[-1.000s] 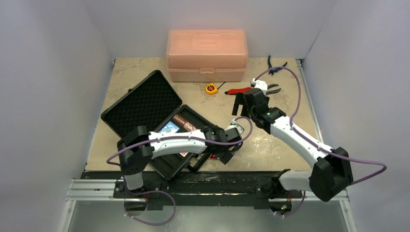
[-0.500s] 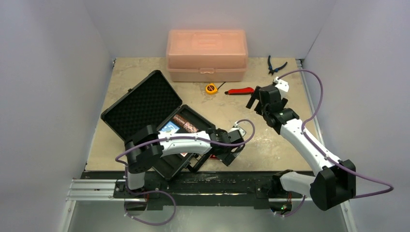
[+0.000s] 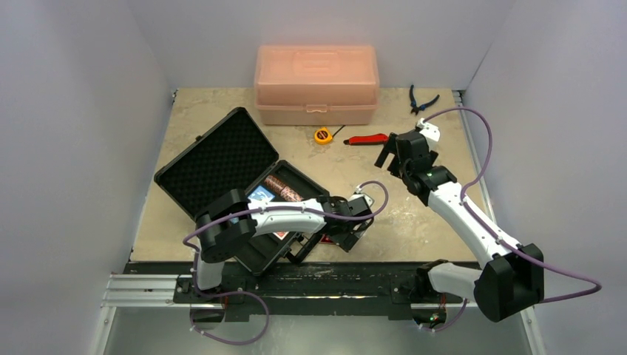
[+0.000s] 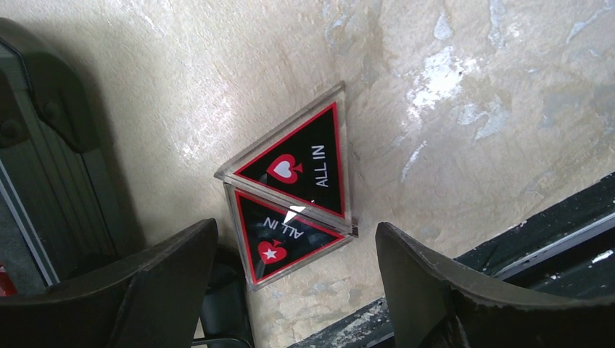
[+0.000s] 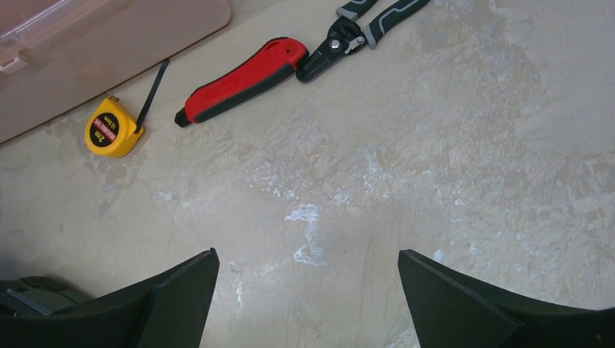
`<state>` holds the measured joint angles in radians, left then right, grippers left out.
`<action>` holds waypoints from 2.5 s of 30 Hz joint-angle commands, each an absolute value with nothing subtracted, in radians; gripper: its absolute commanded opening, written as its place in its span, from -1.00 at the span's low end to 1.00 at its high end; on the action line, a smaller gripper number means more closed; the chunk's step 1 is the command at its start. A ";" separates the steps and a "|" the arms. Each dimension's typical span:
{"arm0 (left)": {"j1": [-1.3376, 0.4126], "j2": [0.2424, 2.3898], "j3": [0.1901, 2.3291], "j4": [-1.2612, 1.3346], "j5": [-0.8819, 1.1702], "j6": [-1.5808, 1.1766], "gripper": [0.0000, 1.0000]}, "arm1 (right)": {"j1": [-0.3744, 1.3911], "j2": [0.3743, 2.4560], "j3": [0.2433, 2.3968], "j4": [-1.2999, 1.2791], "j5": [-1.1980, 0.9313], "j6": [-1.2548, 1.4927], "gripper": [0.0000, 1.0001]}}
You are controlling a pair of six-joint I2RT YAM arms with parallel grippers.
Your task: Pack up texas hold em set
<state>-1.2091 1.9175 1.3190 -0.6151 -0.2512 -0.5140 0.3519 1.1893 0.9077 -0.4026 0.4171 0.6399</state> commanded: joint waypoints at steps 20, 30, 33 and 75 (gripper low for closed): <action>-1.190 1.952 1.296 -0.601 -0.211 -0.574 0.35 | 0.345 1.190 0.898 -0.371 0.392 0.638 0.98; -1.192 1.920 1.286 -0.660 -0.217 -0.589 0.52 | 0.345 1.196 0.899 -0.371 0.385 0.635 0.98; -1.192 1.915 1.288 -0.675 -0.206 -0.590 0.52 | 0.345 1.197 0.897 -0.369 0.384 0.635 0.98; -1.196 1.832 1.313 -0.743 -0.170 -0.635 0.05 | 0.345 1.209 0.898 -0.365 0.386 0.631 0.98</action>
<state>-1.1965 1.9106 1.3125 -0.6945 -0.1627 -0.6205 0.3511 1.2110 0.9062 -0.3946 0.3756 0.6361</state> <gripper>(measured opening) 0.602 0.987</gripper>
